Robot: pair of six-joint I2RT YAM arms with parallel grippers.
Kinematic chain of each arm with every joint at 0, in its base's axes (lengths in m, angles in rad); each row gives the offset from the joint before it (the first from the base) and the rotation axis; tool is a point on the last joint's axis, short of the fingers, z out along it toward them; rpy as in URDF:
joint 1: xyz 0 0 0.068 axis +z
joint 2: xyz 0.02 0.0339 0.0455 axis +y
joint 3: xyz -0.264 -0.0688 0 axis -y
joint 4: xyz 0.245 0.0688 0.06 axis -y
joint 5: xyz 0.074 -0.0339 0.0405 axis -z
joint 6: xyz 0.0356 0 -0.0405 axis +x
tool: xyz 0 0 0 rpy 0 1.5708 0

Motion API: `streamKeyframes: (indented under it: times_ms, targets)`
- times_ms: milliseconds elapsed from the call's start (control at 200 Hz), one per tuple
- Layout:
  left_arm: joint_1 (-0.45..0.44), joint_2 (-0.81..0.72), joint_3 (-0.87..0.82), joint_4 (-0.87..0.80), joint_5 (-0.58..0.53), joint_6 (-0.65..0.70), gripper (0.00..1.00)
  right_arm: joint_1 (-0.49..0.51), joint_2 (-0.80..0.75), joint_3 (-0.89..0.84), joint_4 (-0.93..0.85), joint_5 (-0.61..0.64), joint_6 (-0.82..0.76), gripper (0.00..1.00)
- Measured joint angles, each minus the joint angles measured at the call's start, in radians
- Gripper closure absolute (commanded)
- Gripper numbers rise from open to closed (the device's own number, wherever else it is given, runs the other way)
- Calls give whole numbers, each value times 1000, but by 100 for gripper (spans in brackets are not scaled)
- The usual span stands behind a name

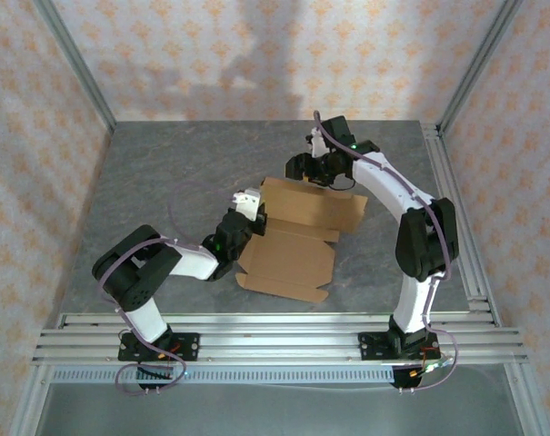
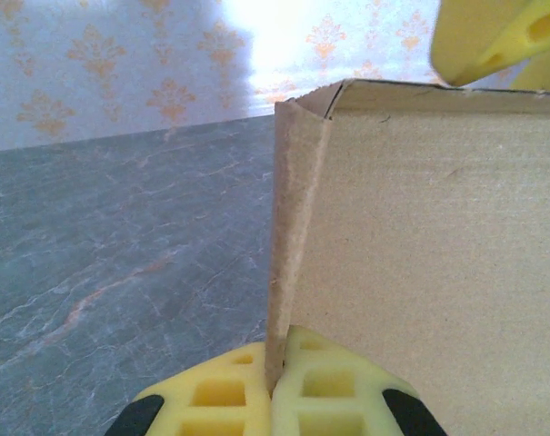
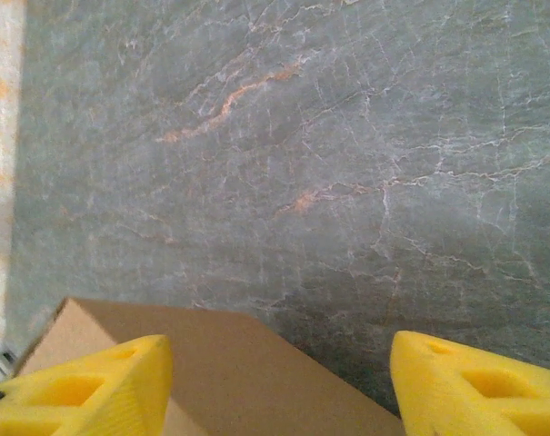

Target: Fold the paper box

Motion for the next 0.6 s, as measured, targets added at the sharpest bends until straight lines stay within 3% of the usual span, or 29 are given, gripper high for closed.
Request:
streamKeyframes:
  times_ms: [230, 450, 601]
  targets:
    - [0, 0, 2, 1, -2, 0, 100, -5, -47, 15, -7, -18, -126, 36]
    - [-22, 21, -14, 73, -17, -5, 100, 3, 29, 151, -45, -79, -179, 35]
    - [-27, 66, -15, 111, -44, -17, 100, 18, 43, 140, -56, -100, -262, 34]
